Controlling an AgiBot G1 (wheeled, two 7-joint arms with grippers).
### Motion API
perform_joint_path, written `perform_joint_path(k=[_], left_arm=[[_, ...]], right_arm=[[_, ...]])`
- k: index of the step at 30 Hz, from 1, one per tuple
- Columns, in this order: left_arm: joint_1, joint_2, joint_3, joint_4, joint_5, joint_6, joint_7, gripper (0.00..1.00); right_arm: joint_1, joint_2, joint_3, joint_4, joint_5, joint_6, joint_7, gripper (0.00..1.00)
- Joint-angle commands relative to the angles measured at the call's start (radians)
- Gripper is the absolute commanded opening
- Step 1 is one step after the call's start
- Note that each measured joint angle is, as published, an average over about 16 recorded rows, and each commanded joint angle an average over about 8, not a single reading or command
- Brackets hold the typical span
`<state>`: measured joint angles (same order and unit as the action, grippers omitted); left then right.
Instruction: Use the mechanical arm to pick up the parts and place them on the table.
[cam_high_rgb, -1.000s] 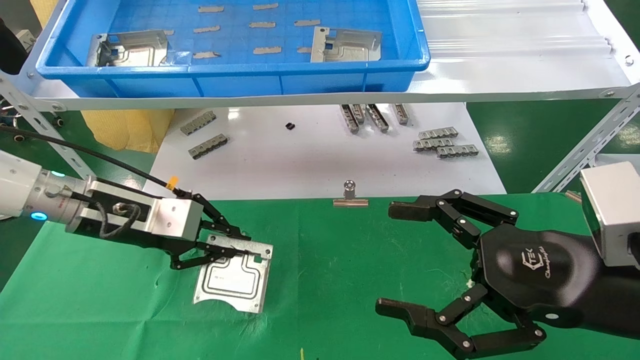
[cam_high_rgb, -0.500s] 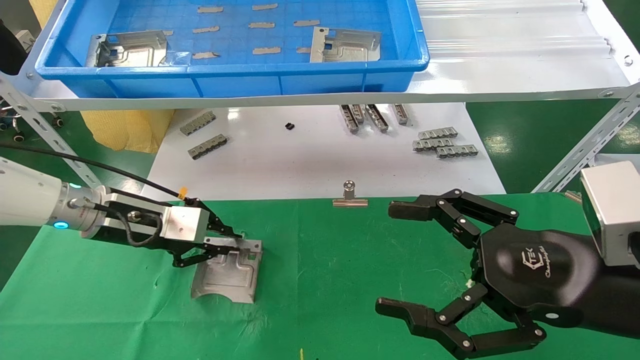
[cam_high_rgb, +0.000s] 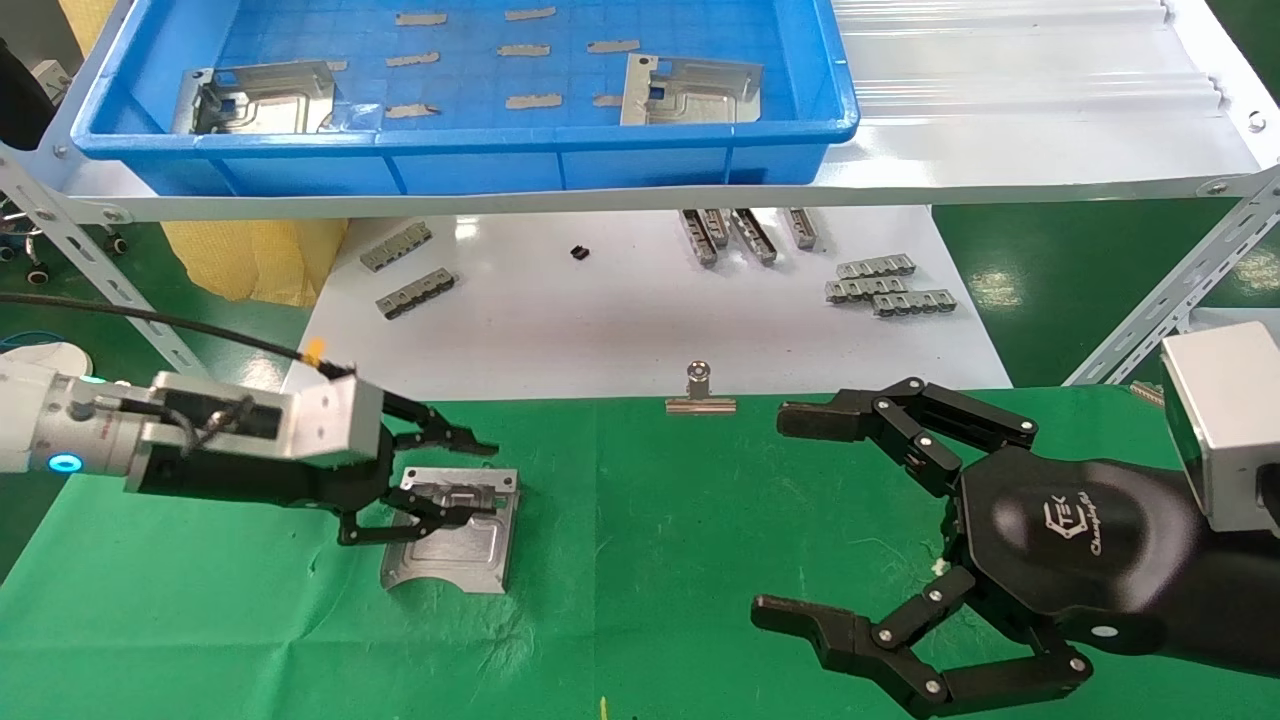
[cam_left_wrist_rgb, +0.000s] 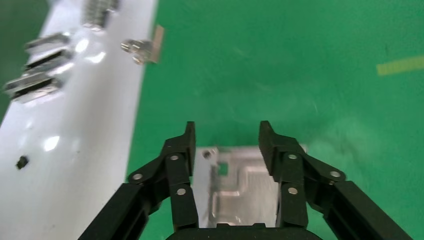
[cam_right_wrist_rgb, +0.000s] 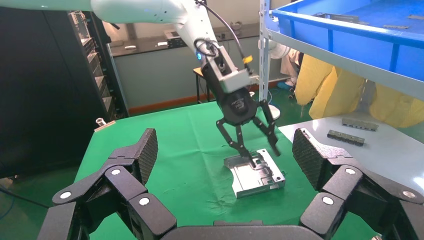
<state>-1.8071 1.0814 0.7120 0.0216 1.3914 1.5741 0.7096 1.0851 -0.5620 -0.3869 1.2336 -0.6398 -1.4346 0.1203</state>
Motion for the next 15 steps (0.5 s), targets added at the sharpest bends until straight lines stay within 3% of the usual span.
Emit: perform_joint_path(k=[1,15], left_arm=[[0.005,-0.011,-0.020,0.017,-0.028,0.021,-0.029,1.00],[0.034,-0.031,-0.049,0.001,-0.069,0.022,-0.071,1.00]], right_arm=[[0.000,0.000,0.000,0.000,0.000,0.000,0.000,1.00],[0.000,0.000,0.000,0.000,0.000,0.000,0.000,1.00]])
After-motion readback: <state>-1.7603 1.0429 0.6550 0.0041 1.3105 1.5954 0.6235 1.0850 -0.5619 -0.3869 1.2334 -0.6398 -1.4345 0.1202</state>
